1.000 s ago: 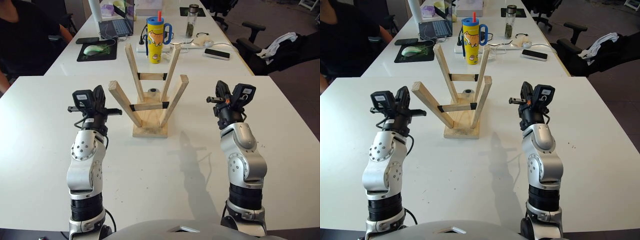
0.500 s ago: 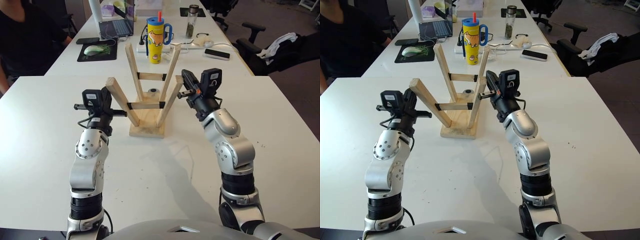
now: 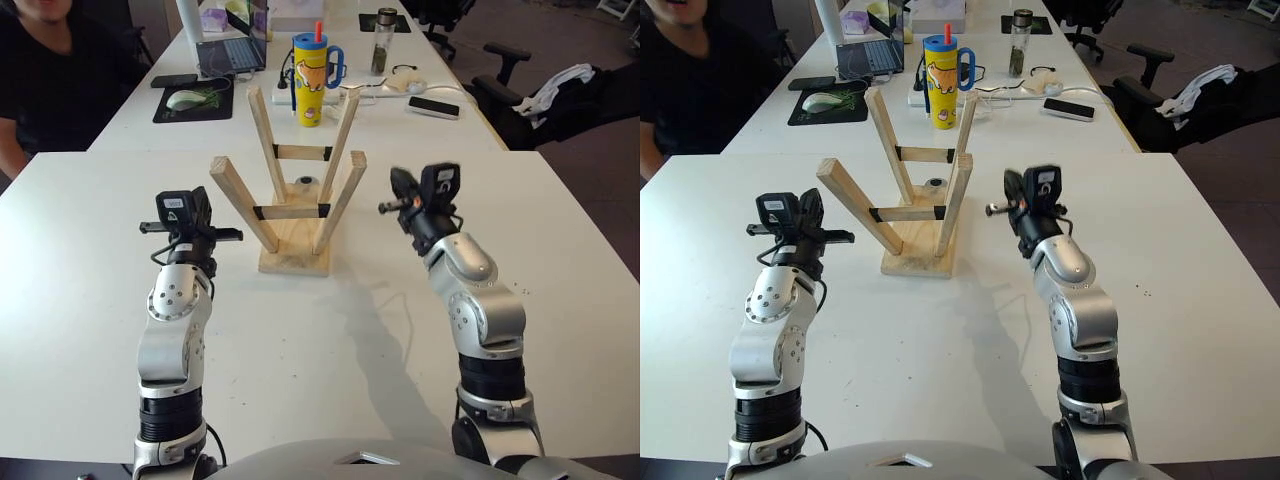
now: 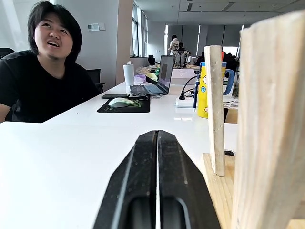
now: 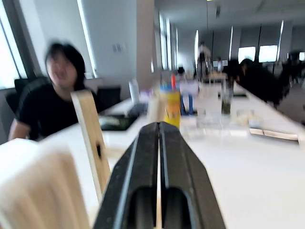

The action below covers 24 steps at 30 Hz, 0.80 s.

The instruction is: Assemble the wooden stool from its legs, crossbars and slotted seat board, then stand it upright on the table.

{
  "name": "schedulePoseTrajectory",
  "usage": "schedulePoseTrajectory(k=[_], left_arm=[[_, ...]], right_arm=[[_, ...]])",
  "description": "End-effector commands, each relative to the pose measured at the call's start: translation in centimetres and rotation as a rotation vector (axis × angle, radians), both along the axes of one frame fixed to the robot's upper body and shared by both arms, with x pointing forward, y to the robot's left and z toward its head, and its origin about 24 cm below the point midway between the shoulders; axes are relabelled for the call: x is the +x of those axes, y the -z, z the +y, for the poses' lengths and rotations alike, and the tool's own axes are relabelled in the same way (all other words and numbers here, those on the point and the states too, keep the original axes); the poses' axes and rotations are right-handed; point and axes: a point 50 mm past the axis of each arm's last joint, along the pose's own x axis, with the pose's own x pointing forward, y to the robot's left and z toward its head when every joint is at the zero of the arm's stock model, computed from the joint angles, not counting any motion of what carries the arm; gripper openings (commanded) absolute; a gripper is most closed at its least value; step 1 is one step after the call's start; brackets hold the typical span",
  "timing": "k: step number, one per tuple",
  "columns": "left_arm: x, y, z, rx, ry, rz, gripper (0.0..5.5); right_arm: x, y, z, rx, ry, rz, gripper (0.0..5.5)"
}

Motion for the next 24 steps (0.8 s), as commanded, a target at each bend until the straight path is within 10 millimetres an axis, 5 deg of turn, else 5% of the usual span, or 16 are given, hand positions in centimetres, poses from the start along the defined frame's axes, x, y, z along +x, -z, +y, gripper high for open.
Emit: schedulePoseTrajectory(k=[1,4,9,13,15,16,18,20,22,24], left_arm=[[1.0,-2.1,0.3,0.009,-0.015,-0.135,0.00],[1.7,-6.3,1.2,0.026,-0.057,-0.343,0.00],[0.9,-16.5,1.4,0.105,-0.039,-0.779,0.00],[0.7,-19.3,0.0,0.095,0.021,-0.855,0.00],[2.2,-17.8,-0.5,0.083,0.035,-0.715,0.00],[4.3,-14.7,-1.5,0.111,0.099,-0.481,0.00],[6.0,-5.4,-2.5,0.015,0.173,0.061,0.00],[4.0,1.6,-2.6,-0.114,0.184,0.404,0.00],[2.6,4.1,-2.7,-0.110,0.216,0.526,0.00],[3.2,3.7,-3.1,-0.102,0.245,0.520,0.00]], right_arm=[[-0.2,-5.6,0.0,0.062,0.014,-0.246,0.02],[0.1,-8.2,0.4,0.081,-0.012,-0.353,0.02],[0.3,-10.0,1.1,0.090,-0.066,-0.432,0.02],[0.5,-10.4,2.0,0.109,-0.097,-0.439,0.02],[1.8,-8.9,3.1,0.124,-0.120,-0.300,0.02],[3.5,-5.8,4.2,0.094,-0.135,-0.071,0.02],[4.6,4.3,6.0,0.031,-0.158,0.507,0.02],[1.6,11.9,7.2,0.009,-0.239,0.883,0.02],[0.3,13.9,7.0,-0.006,-0.248,0.963,0.02],[1.2,13.1,5.9,0.000,-0.198,0.918,0.02]])
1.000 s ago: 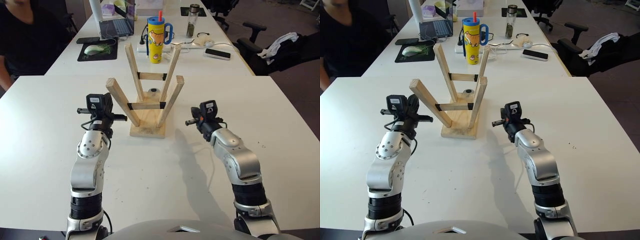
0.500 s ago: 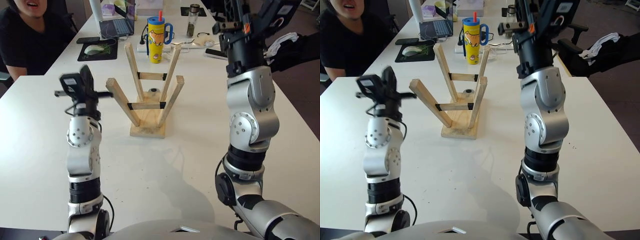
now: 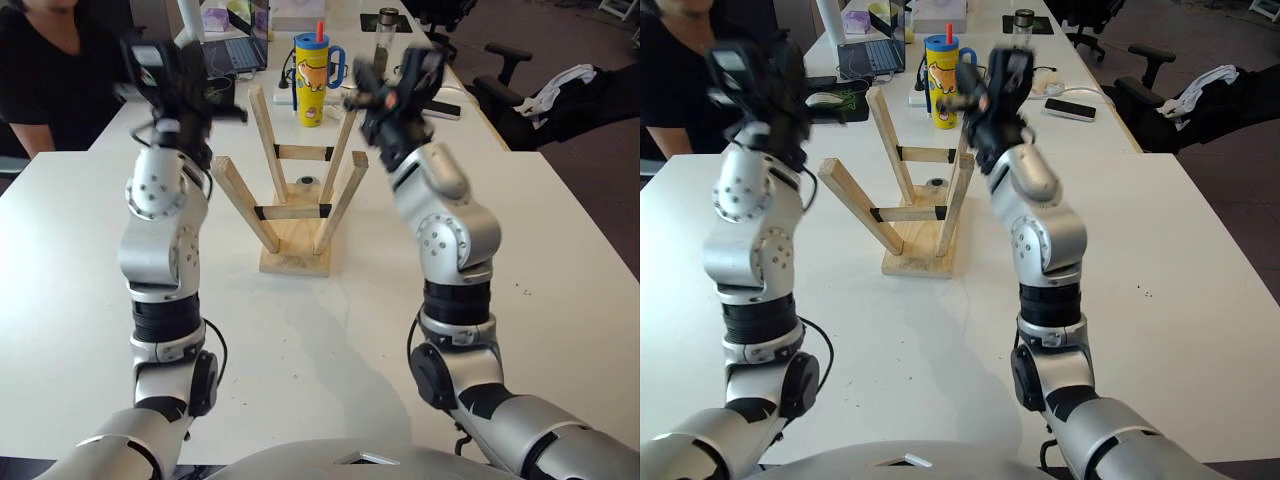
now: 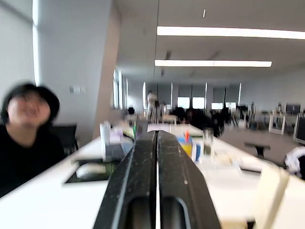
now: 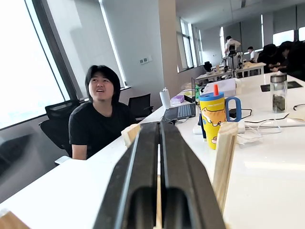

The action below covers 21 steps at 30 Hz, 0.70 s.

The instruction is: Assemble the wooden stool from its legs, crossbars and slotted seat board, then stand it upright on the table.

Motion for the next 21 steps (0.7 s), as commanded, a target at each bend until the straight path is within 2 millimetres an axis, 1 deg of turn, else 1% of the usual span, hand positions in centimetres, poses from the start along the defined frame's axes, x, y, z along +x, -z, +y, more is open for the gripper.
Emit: schedulePoseTrajectory(k=[1,3,6,9,11,12,14,15,17,21], left_arm=[[-1.0,10.7,-1.3,-0.015,0.109,0.577,0.00],[-0.1,8.7,-1.2,-0.033,0.081,0.477,0.00],[0.8,5.8,-1.2,-0.007,0.056,0.307,0.00],[1.3,4.1,-1.6,-0.005,0.058,0.175,0.00],[1.5,2.6,-1.3,-0.007,0.028,0.067,0.00],[1.4,1.6,-1.2,0.003,0.016,-0.003,0.00],[1.4,-0.5,-1.0,0.017,-0.003,-0.138,0.00],[1.2,-2.0,-0.8,0.014,-0.019,-0.221,0.00],[0.5,-4.6,-0.2,0.019,-0.066,-0.382,0.00],[-1.3,-8.1,0.2,0.021,-0.103,-0.588,0.00]], right_arm=[[-1.4,11.7,-0.6,-0.155,-0.012,0.576,0.02],[-0.4,9.6,-1.1,-0.138,0.022,0.462,0.02],[0.6,5.9,-2.2,-0.113,0.098,0.206,0.02],[0.5,2.9,-3.2,-0.028,0.172,0.003,0.02],[0.3,0.6,-3.4,-0.010,0.195,-0.154,0.02],[0.0,-0.7,-3.5,0.000,0.208,-0.239,0.02],[-0.6,-2.7,-3.7,0.019,0.217,-0.364,0.02],[-1.0,-3.7,-3.6,0.023,0.214,-0.428,0.02],[-1.9,-5.3,-3.1,0.033,0.191,-0.522,0.02],[-3.0,-6.6,-2.5,0.055,0.160,-0.601,0.02]])
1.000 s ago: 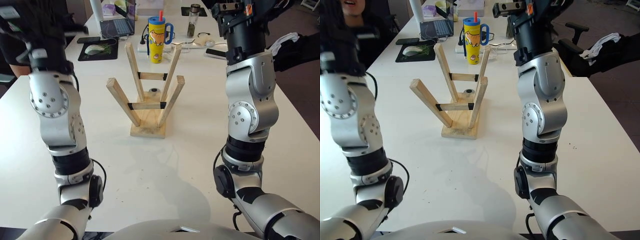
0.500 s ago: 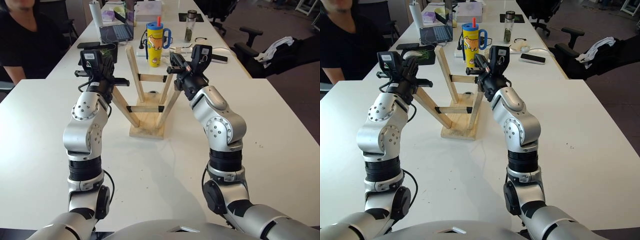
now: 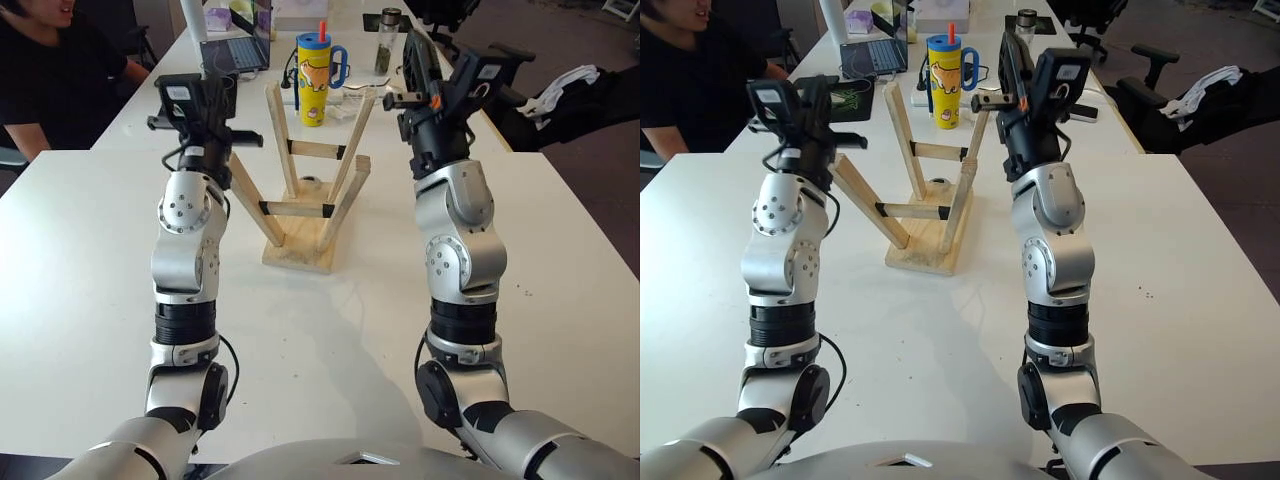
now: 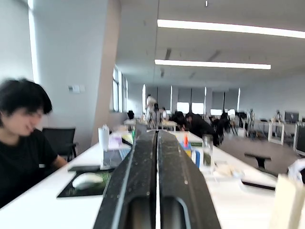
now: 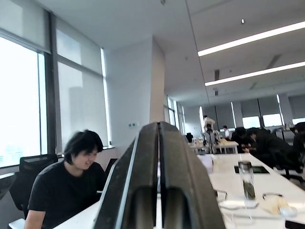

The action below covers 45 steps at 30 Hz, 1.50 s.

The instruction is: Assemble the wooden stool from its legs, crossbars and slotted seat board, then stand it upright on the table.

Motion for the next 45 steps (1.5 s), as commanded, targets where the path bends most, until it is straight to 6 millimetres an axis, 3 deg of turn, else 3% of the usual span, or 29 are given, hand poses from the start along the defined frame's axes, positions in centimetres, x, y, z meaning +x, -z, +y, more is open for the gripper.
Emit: schedulePoseTrajectory(k=[1,4,5,7,8,9,10,12,14,16,21,24,27,29,33,36,39,45], left_arm=[[-2.4,-4.5,0.3,0.019,-0.044,-0.252,0.00],[-3.0,-4.6,0.2,0.057,-0.056,-0.288,0.00],[-2.4,-3.5,0.1,0.076,-0.058,-0.211,0.00],[-0.4,0.7,0.3,0.065,-0.068,0.083,0.00],[0.4,3.8,0.1,0.069,-0.039,0.264,0.00],[0.6,6.7,0.4,0.020,-0.041,0.415,0.00],[0.5,8.8,0.5,0.000,-0.033,0.522,0.00],[0.0,12.6,0.1,-0.034,0.024,0.724,0.00],[-0.2,14.2,-0.6,-0.019,0.090,0.815,0.00],[0.2,13.3,-0.7,-0.011,0.082,0.758,0.00],[0.4,8.0,0.4,-0.042,-0.011,0.412,0.00],[-0.5,5.2,1.3,-0.072,-0.056,0.202,0.00],[-1.1,2.3,1.5,-0.062,-0.046,0.026,0.00],[-1.7,0.4,0.9,-0.048,0.019,-0.074,0.00],[-2.9,-1.3,-1.4,-0.038,0.315,-0.162,0.00],[-3.4,-1.0,-2.4,-0.073,0.652,-0.083,0.00],[-4.2,0.1,-1.7,-0.088,0.915,0.040,0.00],[-6.8,4.8,1.3,0.215,1.194,0.457,0.00]], right_arm=[[-1.2,-1.8,1.1,-0.010,-0.051,-0.105,0.02],[-1.6,-1.7,1.6,-0.025,-0.067,-0.120,0.02],[-0.9,-0.6,1.9,-0.019,-0.077,-0.030,0.02],[1.1,4.1,2.7,-0.030,-0.088,0.303,0.02],[1.8,7.5,3.1,-0.066,-0.089,0.509,0.02],[1.9,11.2,3.5,-0.060,-0.128,0.737,0.02],[1.6,13.8,3.8,-0.019,-0.167,0.897,0.02],[0.5,16.9,4.2,-0.083,-0.224,1.055,0.02],[0.4,17.2,4.0,-0.125,-0.208,1.059,0.02],[1.4,15.2,3.5,-0.080,-0.174,0.948,0.02],[2.9,7.4,1.1,0.011,-0.092,0.459,0.02],[2.7,5.2,-1.2,0.100,-0.046,0.307,0.02],[2.7,5.4,-4.4,0.201,0.032,0.272,0.02],[3.0,6.6,-5.8,0.199,0.059,0.311,0.02],[3.8,9.2,-6.6,0.101,-0.017,0.405,0.02],[4.0,10.4,-6.0,0.018,-0.162,0.418,0.02],[4.0,11.1,-5.1,-0.085,-0.259,0.411,0.02],[4.5,11.7,-2.9,-0.259,-0.364,0.395,0.02]])
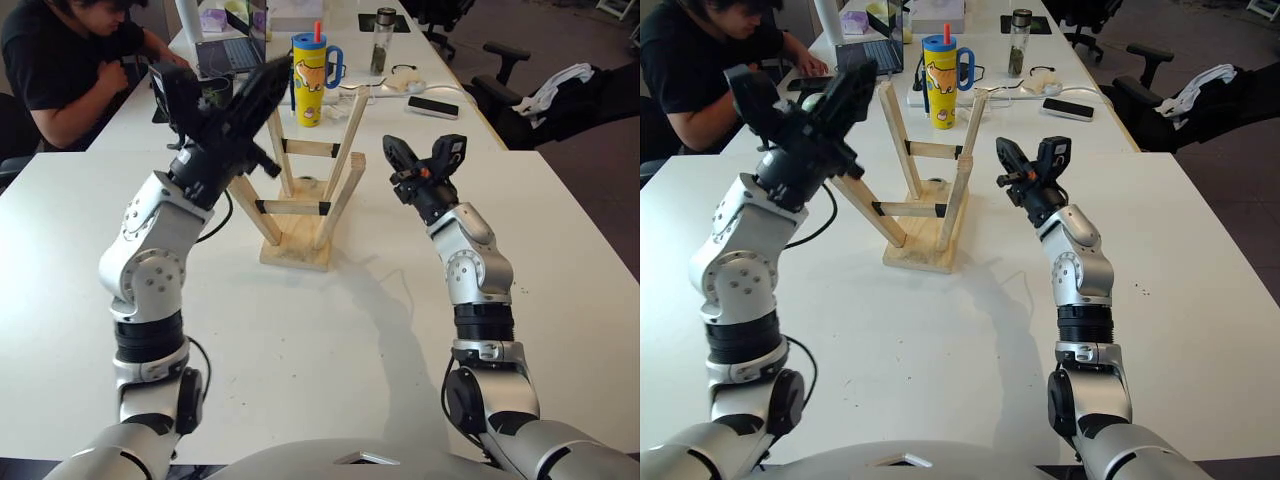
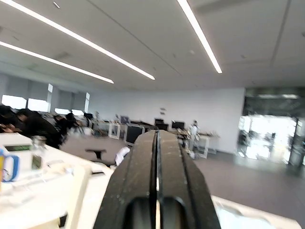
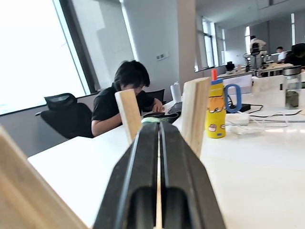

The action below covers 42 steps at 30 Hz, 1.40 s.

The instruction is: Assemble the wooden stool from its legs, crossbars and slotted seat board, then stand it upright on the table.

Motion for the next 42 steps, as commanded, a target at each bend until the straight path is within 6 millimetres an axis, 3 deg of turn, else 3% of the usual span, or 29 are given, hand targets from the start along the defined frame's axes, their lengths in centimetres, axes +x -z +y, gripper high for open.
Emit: schedulePoseTrajectory(k=[1,7,9,16,19,22,26,35,39,42], left_arm=[[-2.0,3.9,2.0,0.313,0.187,0.179,0.00],[-2.7,11.5,4.2,0.786,0.164,0.333,0.00],[-2.4,13.0,5.0,0.868,0.107,0.352,0.00],[0.1,14.9,7.5,1.061,-0.066,0.341,0.00],[1.3,15.3,7.9,1.125,-0.132,0.313,0.00],[1.9,15.8,7.4,1.131,-0.144,0.291,0.00],[2.4,16.3,5.4,1.094,-0.127,0.258,0.00],[2.8,17.7,3.2,1.043,-0.193,0.233,0.00],[2.8,17.4,3.3,1.031,-0.257,0.222,0.00],[2.1,17.7,3.7,1.014,-0.323,0.242,0.00]], right_arm=[[0.5,-0.3,1.4,-0.092,-0.087,-0.044,0.02],[0.0,-0.3,3.9,-0.116,-0.276,-0.083,0.02],[-0.5,-0.1,4.6,-0.123,-0.344,-0.091,0.02],[-1.9,-0.2,6.6,-0.120,-0.515,-0.119,0.02],[-2.7,-0.1,8.8,-0.113,-0.574,-0.117,0.02],[-3.1,1.1,10.8,-0.122,-0.547,-0.066,0.02],[-4.2,3.0,12.0,-0.128,-0.462,0.038,0.02],[-7.0,3.8,11.4,-0.130,-0.321,0.165,0.02],[-9.0,2.3,8.6,-0.157,-0.250,0.123,0.02],[-11.6,2.5,6.1,-0.170,-0.268,0.203,0.02]])
